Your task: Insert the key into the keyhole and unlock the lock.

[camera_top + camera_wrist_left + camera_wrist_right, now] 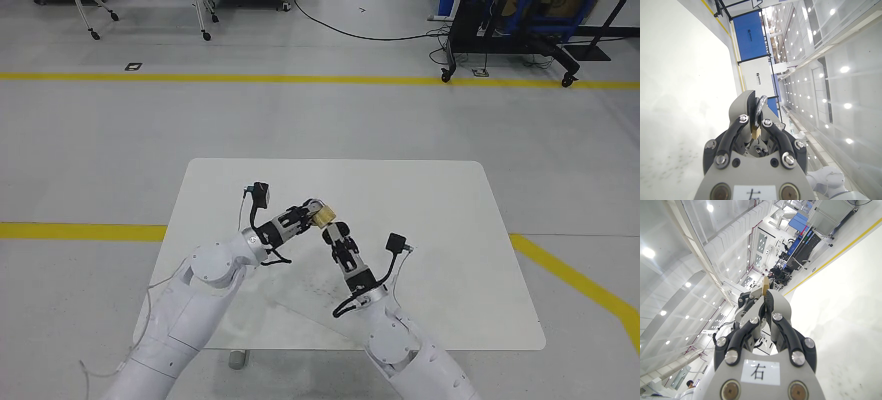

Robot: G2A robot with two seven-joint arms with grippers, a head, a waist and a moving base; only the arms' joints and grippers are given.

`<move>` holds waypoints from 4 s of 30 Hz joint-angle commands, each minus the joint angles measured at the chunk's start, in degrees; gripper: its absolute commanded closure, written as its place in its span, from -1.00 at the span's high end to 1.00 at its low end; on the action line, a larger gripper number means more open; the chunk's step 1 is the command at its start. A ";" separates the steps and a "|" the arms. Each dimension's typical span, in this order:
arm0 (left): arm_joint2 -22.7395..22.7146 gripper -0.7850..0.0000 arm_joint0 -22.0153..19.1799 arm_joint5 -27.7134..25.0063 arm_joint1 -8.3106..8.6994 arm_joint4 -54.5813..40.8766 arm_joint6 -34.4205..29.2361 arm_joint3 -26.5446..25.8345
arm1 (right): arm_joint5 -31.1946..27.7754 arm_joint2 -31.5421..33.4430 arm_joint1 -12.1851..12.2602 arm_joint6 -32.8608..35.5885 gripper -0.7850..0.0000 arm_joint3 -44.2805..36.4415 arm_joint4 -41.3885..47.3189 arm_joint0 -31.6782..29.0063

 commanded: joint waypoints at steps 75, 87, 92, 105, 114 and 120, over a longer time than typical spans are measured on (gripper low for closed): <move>-4.70 -1.00 -1.12 9.15 -0.77 -27.63 -23.98 4.46 | 0.83 10.06 6.08 61.61 0.07 -11.57 50.90 -2.35; -4.16 -1.00 -1.41 8.74 -0.80 -26.10 -25.24 4.70 | 4.26 8.70 5.85 60.88 -0.16 -7.91 52.89 0.56; -4.00 -1.00 -1.62 8.63 -0.82 -25.66 -25.53 4.84 | 4.35 8.83 5.80 59.45 -0.27 -7.09 52.75 1.17; -3.93 -1.00 -1.76 8.06 -0.85 -25.43 -26.36 4.92 | 5.02 8.81 5.77 58.60 -0.81 -6.19 53.83 1.38; -3.83 -1.00 -1.81 7.97 -0.84 -25.20 -26.89 4.80 | 5.59 9.03 5.77 57.88 -1.00 -6.20 55.06 1.16; -3.84 -1.00 -1.84 7.23 -0.85 -24.81 -26.92 4.73 | 7.75 8.73 5.52 59.74 -1.00 -5.72 62.61 0.88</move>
